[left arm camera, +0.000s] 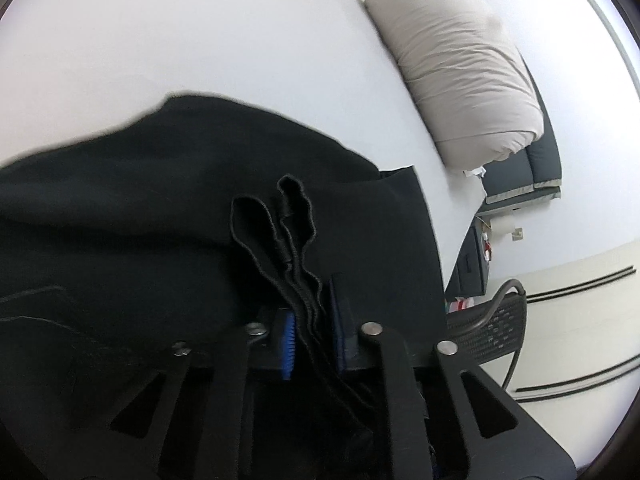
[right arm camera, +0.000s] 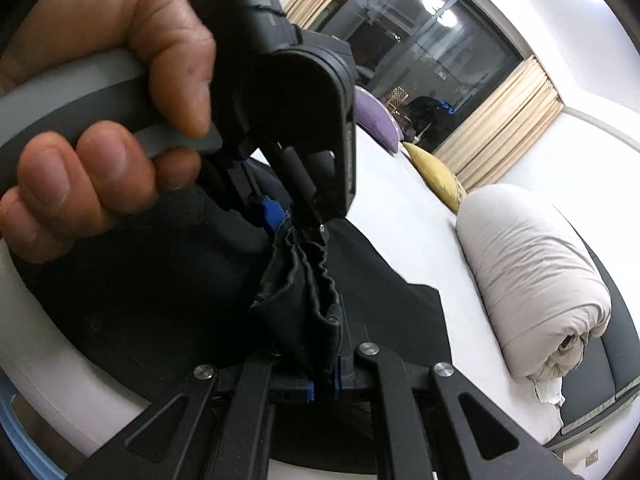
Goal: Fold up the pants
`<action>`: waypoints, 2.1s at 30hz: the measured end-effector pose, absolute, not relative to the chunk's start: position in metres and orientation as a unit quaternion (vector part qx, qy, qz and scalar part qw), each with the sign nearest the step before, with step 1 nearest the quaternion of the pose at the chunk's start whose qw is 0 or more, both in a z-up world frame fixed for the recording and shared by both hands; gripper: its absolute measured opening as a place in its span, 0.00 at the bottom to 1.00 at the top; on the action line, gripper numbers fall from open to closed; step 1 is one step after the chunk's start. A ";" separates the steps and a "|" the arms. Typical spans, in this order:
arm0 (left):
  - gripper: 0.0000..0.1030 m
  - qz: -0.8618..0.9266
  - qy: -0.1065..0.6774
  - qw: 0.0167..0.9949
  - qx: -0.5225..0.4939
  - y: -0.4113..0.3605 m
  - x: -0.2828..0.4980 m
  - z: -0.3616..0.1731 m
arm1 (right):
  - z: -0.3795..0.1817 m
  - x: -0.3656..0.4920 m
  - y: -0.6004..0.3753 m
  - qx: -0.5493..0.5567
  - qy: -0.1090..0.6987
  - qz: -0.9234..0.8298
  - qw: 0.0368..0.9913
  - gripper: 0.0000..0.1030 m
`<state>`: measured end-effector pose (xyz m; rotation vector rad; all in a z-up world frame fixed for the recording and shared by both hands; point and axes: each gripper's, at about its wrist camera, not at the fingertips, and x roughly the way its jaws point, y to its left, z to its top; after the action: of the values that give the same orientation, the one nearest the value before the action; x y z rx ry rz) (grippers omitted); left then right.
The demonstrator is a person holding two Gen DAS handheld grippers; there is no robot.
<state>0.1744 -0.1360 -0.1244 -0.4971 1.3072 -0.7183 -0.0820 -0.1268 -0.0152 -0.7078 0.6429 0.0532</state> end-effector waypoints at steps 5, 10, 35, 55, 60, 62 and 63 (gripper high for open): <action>0.09 -0.318 0.573 0.725 -0.212 -0.118 0.176 -0.112 | -0.013 -0.078 -0.120 -0.349 0.300 0.052 0.886 0.07; 0.09 -0.303 0.576 0.729 -0.215 -0.103 0.168 -0.113 | -0.020 -0.076 -0.108 -0.363 0.305 0.076 0.877 0.07; 0.11 -0.225 0.524 0.821 -0.038 -0.164 0.103 -0.105 | -0.005 0.032 -0.346 0.208 0.476 0.247 0.818 0.25; 0.11 -0.217 0.530 0.820 0.001 -0.171 0.088 -0.133 | -0.103 0.063 -0.423 0.353 0.526 0.251 0.732 0.04; 0.11 -0.219 0.529 0.820 -0.005 -0.149 0.094 -0.140 | -0.102 0.004 -0.427 0.373 0.524 0.241 0.727 0.04; 0.11 -0.218 0.529 0.820 -0.006 -0.149 0.095 -0.140 | -0.102 -0.014 -0.425 0.379 0.530 0.229 0.724 0.04; 0.11 -0.218 0.529 0.820 -0.007 -0.150 0.095 -0.140 | -0.100 -0.019 -0.424 0.377 0.532 0.222 0.725 0.04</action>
<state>0.0947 -0.1496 -0.1403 -0.0147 1.1272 -0.4644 -0.0190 -0.4244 -0.1002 0.8320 1.1737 0.4909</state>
